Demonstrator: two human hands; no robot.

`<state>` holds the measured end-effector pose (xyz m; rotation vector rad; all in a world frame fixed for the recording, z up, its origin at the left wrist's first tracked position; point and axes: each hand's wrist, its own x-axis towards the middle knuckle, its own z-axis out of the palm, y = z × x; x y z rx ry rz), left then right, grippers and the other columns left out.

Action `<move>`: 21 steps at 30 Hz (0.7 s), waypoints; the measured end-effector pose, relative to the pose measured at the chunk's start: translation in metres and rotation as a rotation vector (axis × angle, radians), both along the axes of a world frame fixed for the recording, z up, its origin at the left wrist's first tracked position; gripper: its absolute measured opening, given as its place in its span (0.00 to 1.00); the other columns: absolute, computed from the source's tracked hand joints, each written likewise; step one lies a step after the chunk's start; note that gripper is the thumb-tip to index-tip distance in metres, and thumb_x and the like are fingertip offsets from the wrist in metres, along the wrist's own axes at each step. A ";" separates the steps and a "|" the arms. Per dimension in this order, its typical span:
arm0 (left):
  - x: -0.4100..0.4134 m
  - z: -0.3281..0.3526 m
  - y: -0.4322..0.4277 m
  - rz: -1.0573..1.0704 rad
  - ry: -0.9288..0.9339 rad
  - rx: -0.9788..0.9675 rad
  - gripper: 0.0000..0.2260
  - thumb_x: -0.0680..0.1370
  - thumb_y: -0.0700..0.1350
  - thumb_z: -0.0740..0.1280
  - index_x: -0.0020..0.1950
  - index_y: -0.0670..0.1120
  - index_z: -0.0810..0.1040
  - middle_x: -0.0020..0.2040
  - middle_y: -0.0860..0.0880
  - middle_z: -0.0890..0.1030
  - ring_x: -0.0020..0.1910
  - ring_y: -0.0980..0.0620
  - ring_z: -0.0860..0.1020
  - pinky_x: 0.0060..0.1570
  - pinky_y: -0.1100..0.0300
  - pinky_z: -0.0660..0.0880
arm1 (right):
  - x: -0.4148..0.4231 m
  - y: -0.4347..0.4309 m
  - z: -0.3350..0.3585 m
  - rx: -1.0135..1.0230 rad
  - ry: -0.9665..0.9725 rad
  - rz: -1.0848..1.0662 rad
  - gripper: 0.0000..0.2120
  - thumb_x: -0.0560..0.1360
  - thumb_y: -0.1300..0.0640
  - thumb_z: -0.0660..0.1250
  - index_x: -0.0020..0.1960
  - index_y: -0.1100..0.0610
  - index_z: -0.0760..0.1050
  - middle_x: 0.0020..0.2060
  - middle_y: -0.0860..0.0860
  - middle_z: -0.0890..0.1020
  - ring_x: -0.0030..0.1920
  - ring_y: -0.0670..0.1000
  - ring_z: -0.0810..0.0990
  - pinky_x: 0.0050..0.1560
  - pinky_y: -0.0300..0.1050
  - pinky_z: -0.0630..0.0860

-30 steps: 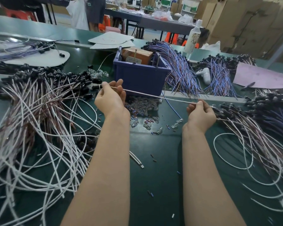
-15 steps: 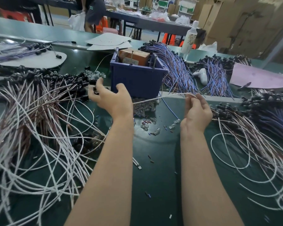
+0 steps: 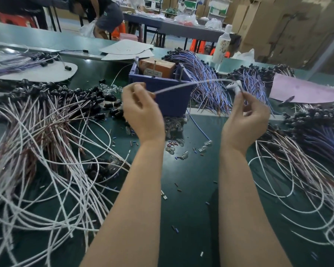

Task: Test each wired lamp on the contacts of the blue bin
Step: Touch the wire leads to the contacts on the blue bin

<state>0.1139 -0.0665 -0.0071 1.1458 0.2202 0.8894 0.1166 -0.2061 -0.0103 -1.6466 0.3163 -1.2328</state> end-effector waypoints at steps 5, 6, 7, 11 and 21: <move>0.013 -0.012 0.021 -0.056 0.245 -0.514 0.06 0.80 0.39 0.55 0.50 0.43 0.71 0.42 0.48 0.76 0.40 0.51 0.72 0.36 0.62 0.67 | -0.014 0.004 0.028 0.037 -0.181 0.091 0.09 0.77 0.56 0.66 0.50 0.62 0.80 0.38 0.48 0.79 0.35 0.40 0.73 0.39 0.32 0.70; 0.012 -0.012 0.018 -0.128 0.258 -0.465 0.06 0.80 0.39 0.57 0.48 0.44 0.73 0.40 0.50 0.77 0.37 0.54 0.72 0.34 0.64 0.67 | -0.017 0.006 0.033 0.109 -0.181 0.198 0.09 0.78 0.56 0.66 0.49 0.62 0.80 0.34 0.46 0.79 0.32 0.39 0.73 0.38 0.33 0.71; 0.011 -0.011 0.015 -0.217 0.258 -0.397 0.06 0.80 0.40 0.59 0.47 0.46 0.74 0.39 0.52 0.78 0.34 0.56 0.71 0.33 0.65 0.67 | -0.019 0.008 0.038 0.168 -0.139 0.335 0.08 0.78 0.56 0.65 0.48 0.61 0.79 0.30 0.45 0.78 0.29 0.40 0.73 0.35 0.34 0.70; 0.005 -0.006 0.006 -0.614 0.183 -0.145 0.08 0.79 0.47 0.64 0.43 0.48 0.80 0.32 0.56 0.79 0.26 0.60 0.68 0.27 0.68 0.65 | -0.023 0.020 0.041 0.146 0.304 0.857 0.10 0.79 0.57 0.63 0.42 0.58 0.78 0.24 0.47 0.78 0.21 0.41 0.68 0.23 0.32 0.65; 0.006 -0.014 0.006 -0.797 0.341 0.110 0.09 0.79 0.48 0.65 0.43 0.46 0.81 0.32 0.52 0.80 0.27 0.57 0.75 0.33 0.63 0.73 | -0.003 0.038 0.012 -0.197 0.687 0.836 0.09 0.78 0.59 0.64 0.44 0.62 0.79 0.32 0.56 0.80 0.25 0.46 0.75 0.31 0.38 0.76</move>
